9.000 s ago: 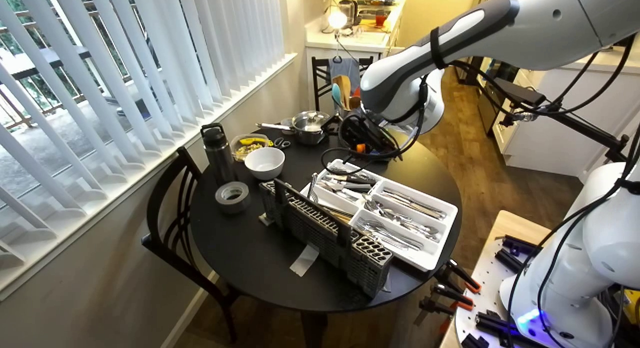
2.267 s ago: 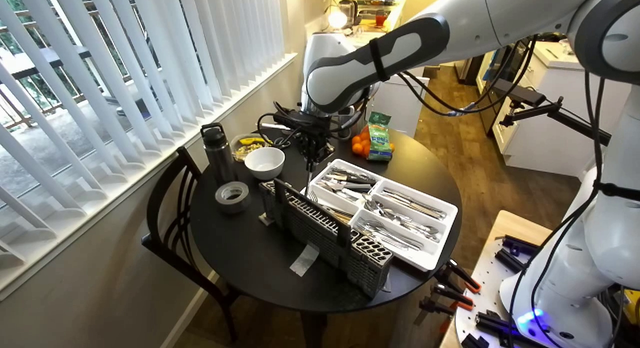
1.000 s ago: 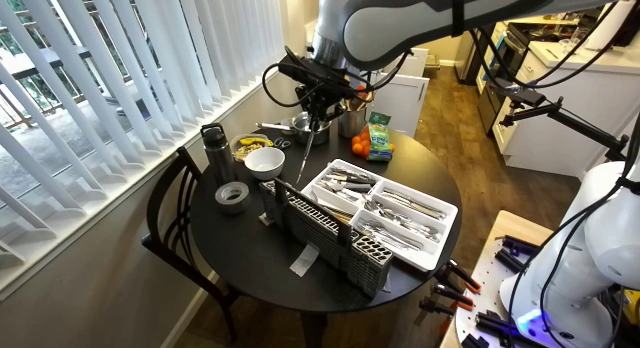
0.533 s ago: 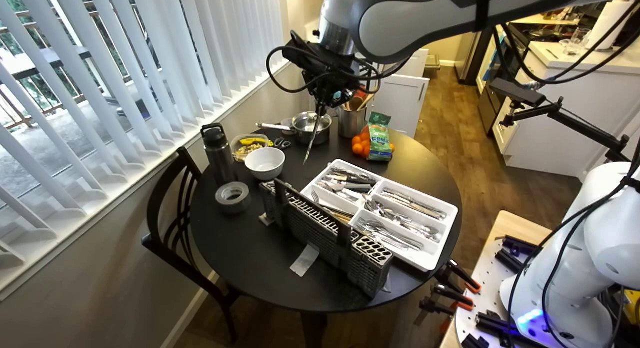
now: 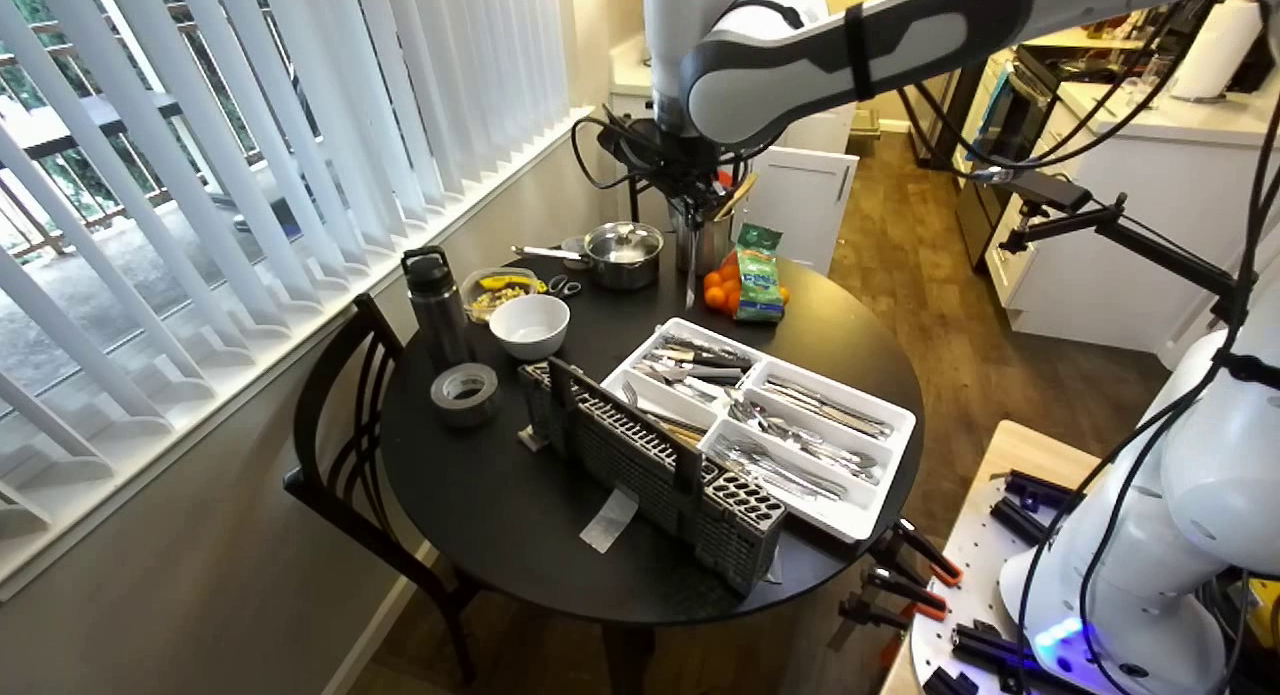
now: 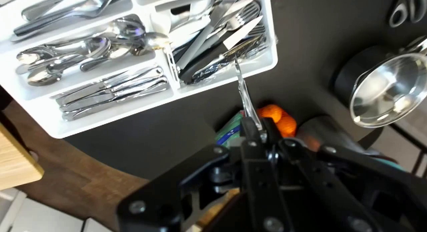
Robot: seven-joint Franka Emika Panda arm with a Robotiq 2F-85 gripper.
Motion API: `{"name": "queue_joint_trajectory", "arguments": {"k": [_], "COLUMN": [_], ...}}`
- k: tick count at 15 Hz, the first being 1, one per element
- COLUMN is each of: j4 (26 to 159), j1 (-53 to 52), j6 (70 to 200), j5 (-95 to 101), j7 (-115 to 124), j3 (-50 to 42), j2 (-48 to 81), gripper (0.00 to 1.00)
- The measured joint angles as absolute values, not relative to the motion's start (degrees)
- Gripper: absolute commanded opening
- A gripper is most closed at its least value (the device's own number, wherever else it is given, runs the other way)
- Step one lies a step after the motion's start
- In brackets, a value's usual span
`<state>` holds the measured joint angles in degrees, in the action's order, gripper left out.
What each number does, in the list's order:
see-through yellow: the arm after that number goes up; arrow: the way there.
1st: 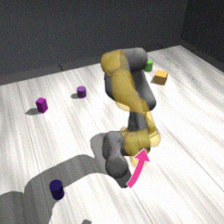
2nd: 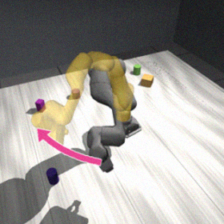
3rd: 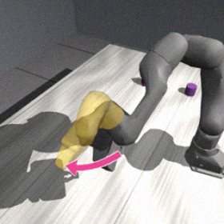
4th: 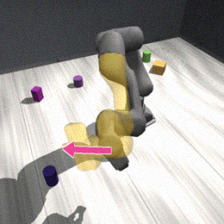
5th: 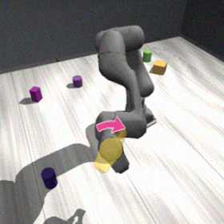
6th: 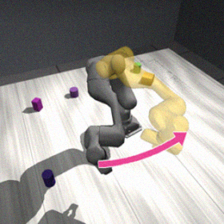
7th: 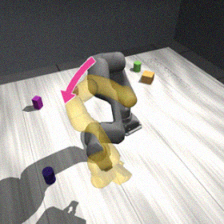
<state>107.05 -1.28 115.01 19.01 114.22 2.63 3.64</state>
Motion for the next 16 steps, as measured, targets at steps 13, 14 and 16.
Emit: {"name": "queue_joint_trajectory", "arguments": {"k": [13,14,16], "j4": [92.07,91.73,91.67], "j1": [-6.89,-7.25,-7.24], "j6": [87.22,86.65,86.23], "j5": [19.32,19.23,18.50], "j7": [120.37,120.37,120.35], "j3": [-1.05,-0.97,-1.01], "j2": [19.65,19.65,19.77], "gripper": [0.02,0.02,0.02]}}
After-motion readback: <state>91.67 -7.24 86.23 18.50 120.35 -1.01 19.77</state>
